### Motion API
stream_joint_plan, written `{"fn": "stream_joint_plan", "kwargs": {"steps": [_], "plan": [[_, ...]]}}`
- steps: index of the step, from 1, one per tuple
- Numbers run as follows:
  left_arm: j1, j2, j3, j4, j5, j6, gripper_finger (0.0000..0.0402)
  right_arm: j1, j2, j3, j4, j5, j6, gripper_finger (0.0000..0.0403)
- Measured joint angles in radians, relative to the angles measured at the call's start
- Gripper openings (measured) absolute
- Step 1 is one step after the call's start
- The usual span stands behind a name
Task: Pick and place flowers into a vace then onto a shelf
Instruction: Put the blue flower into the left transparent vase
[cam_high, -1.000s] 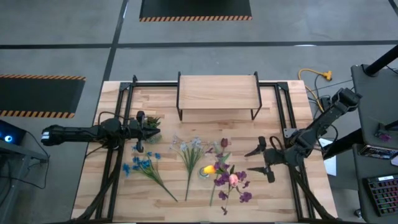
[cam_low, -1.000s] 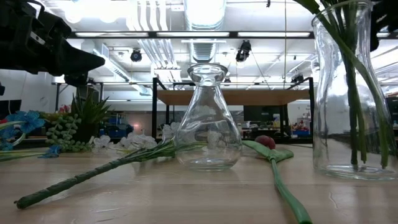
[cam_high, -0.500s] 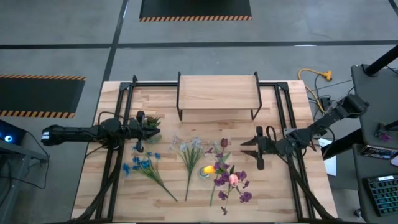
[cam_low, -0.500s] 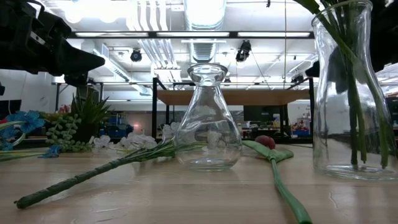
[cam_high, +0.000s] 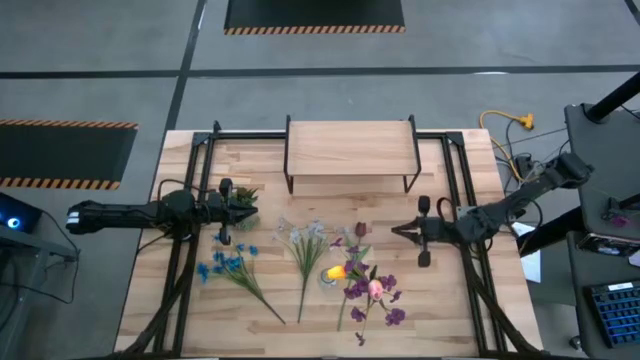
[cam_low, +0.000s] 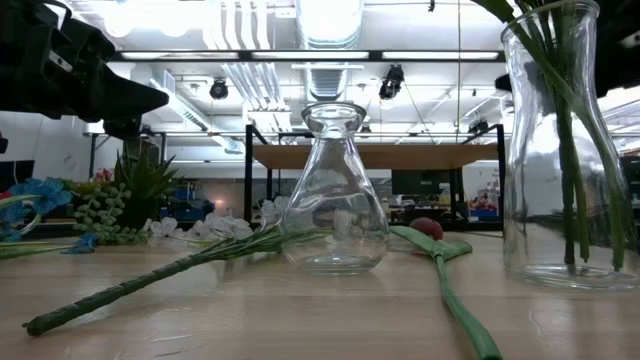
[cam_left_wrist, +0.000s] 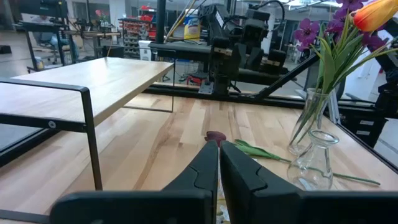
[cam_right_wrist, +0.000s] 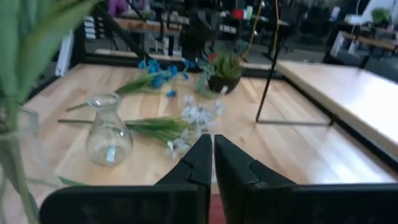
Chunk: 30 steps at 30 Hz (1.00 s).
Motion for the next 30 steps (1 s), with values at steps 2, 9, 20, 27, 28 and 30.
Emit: {"fn": "stream_joint_plan", "kwargs": {"steps": [2, 9, 20, 27, 28, 30], "plan": [[0.0, 0.0, 0.0, 0.0, 0.0, 0.0, 0.0, 0.001, -0.059, 0.0, -0.038, -0.001, -0.028, 0.0009], [0.0, 0.0, 0.0, 0.0, 0.0, 0.0, 0.0, 0.0, -0.293, -0.008, -0.137, -0.024, -0.089, 0.0009], [0.0, 0.0, 0.0, 0.0, 0.0, 0.0, 0.0, -0.136, -0.449, -0.112, -0.023, -0.344, -0.165, 0.0009], [0.0, 0.0, 0.0, 0.0, 0.0, 0.0, 0.0, -0.314, -0.495, -0.064, -0.229, -0.394, -0.093, 0.0008], [0.0, 0.0, 0.0, 0.0, 0.0, 0.0, 0.0, -0.329, -0.51, -0.059, -0.255, -0.395, -0.068, 0.0008], [0.0, 0.0, 0.0, 0.0, 0.0, 0.0, 0.0, -0.339, -0.539, -0.056, -0.286, -0.393, -0.034, 0.0008]]}}
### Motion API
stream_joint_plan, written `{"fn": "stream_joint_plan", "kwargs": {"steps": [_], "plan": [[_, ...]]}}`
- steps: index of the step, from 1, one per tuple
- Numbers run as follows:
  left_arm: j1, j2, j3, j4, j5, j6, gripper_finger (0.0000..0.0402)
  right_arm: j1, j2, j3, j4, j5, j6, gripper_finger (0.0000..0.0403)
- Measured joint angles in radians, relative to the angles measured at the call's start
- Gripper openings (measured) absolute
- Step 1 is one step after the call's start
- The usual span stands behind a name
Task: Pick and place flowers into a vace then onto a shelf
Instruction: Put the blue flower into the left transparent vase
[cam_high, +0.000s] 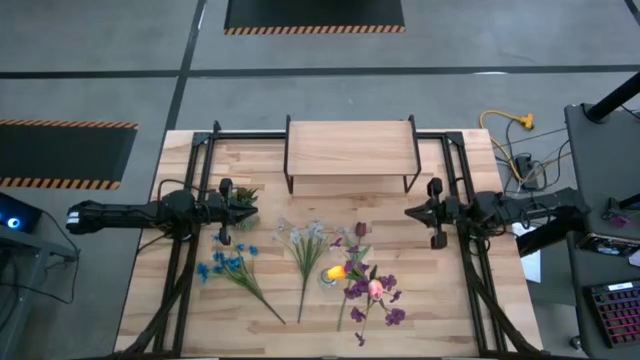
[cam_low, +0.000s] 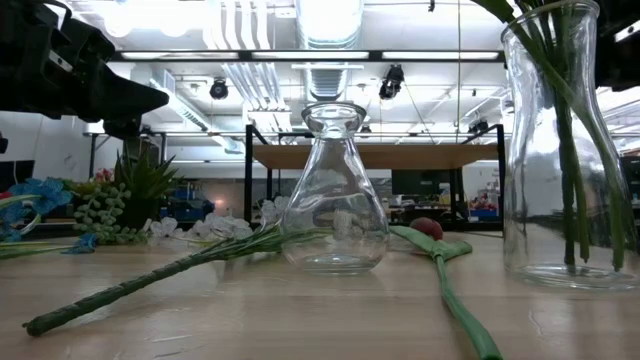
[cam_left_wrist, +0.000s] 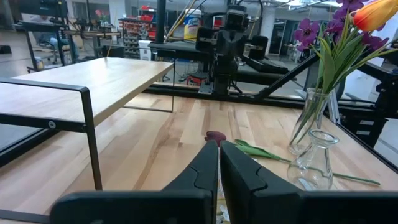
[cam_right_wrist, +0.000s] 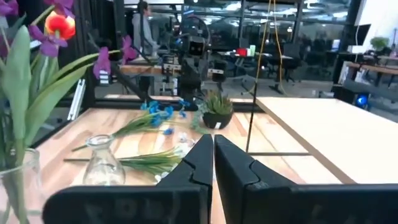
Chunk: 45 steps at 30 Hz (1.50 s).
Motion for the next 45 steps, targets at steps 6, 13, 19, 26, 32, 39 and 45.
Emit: {"fn": "stream_joint_plan", "kwargs": {"steps": [6, 13, 19, 26, 32, 39, 45], "plan": [[0.0, 0.0, 0.0, 0.0, 0.0, 0.0, 0.0, 0.001, -0.068, -0.06, -0.007, -0.002, -0.007, 0.0008], [0.0, 0.0, 0.0, -0.009, 0.0, 0.0, 0.0, 0.001, -0.088, -0.077, -0.001, 0.015, 0.014, 0.0008], [0.0, 0.0, 0.0, -0.045, 0.0, 0.0, 0.0, 0.001, -0.084, -0.077, 0.017, 0.016, -0.058, 0.0009], [0.0, 0.0, 0.0, -0.014, 0.0, 0.0, 0.0, 0.001, -0.084, -0.077, 0.072, 0.017, -0.205, 0.0008], [0.0, -0.001, 0.001, 0.03, 0.0, 0.0, 0.0002, 0.001, -0.074, -0.077, 0.07, 0.024, -0.219, 0.0009], [0.0, 0.017, 0.003, 0.031, -0.002, -0.072, 0.0063, 0.001, -0.076, -0.076, 0.134, 0.027, -0.312, 0.0009], [0.0, 0.049, 0.003, 0.238, -0.003, -0.094, 0.0127, 0.001, -0.069, -0.076, 0.142, 0.026, -0.232, 0.0009]]}}
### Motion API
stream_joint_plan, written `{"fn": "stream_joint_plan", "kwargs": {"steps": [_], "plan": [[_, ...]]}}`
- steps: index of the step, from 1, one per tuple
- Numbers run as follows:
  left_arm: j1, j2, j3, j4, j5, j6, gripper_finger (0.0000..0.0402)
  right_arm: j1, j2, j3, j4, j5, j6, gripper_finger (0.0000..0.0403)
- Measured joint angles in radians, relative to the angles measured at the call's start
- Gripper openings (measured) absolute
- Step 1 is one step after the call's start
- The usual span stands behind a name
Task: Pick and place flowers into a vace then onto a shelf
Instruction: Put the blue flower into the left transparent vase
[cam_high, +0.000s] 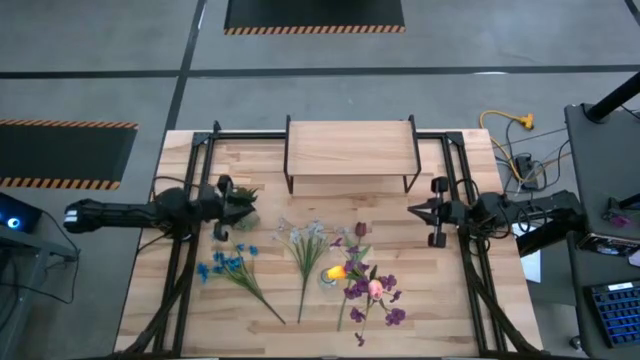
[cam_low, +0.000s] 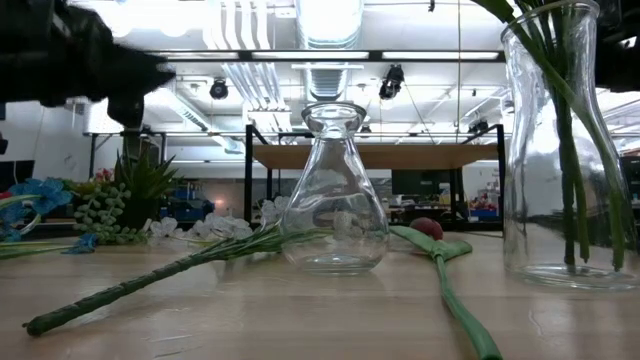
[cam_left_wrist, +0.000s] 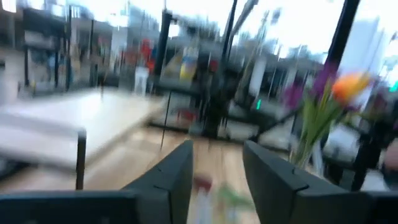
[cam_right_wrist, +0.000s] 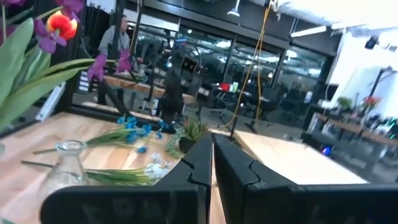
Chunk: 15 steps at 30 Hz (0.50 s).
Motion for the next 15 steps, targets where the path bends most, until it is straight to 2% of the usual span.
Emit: {"fn": "stream_joint_plan", "kwargs": {"steps": [6, 11, 15], "plan": [[0.0, 0.03, 0.006, 0.247, 0.004, 0.008, 0.0135, 0.0, 0.018, 0.0, -0.018, 0.0, 0.038, 0.0009], [0.0, 0.041, 0.029, 0.26, -0.006, -0.032, 0.0135, 0.0, 0.027, 0.0, -0.013, 0.0, 0.024, 0.0009], [0.0, 0.057, 0.041, 0.258, -0.063, -0.172, 0.0135, 0.0, 0.025, 0.0, 0.036, 0.0, -0.018, 0.0009]]}}
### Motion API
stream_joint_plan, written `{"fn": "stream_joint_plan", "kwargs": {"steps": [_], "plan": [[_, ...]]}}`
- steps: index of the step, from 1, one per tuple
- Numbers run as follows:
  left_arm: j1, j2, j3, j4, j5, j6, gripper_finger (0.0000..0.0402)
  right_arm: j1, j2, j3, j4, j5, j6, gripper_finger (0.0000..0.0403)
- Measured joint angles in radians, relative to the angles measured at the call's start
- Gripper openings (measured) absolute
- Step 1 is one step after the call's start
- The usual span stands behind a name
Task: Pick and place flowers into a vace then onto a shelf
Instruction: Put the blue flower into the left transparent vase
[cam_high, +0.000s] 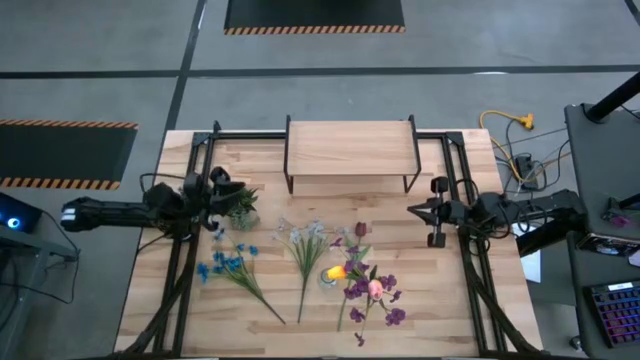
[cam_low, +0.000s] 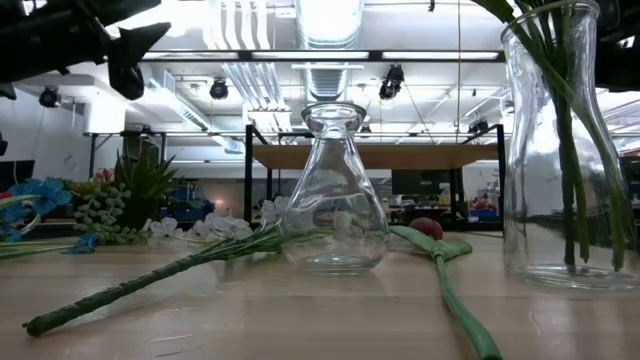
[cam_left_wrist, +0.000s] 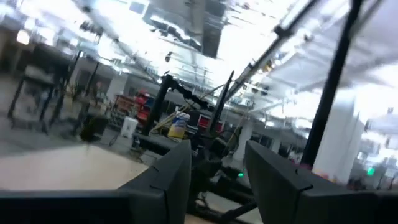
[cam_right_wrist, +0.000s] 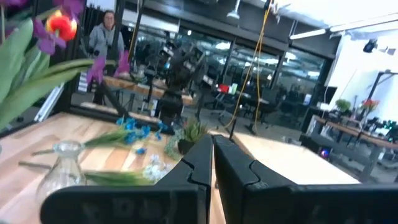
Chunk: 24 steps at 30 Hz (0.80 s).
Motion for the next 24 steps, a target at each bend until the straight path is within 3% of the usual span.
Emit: {"fn": "stream_joint_plan", "kwargs": {"steps": [5, 9, 14, 17, 24], "plan": [[-0.001, 0.035, 0.029, -0.09, -0.01, -0.256, 0.0135, 0.0, 0.001, 0.0, 0.009, 0.0, 0.054, 0.0009], [-0.005, 0.075, 0.099, -0.27, -0.01, -0.424, 0.0135, 0.0, 0.0, 0.0, 0.01, 0.0, 0.067, 0.0009], [-0.008, 0.16, 0.292, -0.637, -0.017, -0.532, 0.0135, 0.0, 0.0, 0.0, 0.015, -0.001, 0.011, 0.0009], [-0.009, 0.233, 0.441, -0.918, -0.076, -0.603, 0.0135, 0.0, 0.0, 0.0, 0.044, -0.001, -0.024, 0.0009], [-0.023, 0.449, 0.7, -1.483, -0.105, -0.952, 0.0135, 0.0, 0.0, 0.0, 0.117, -0.001, -0.039, 0.0009]]}}
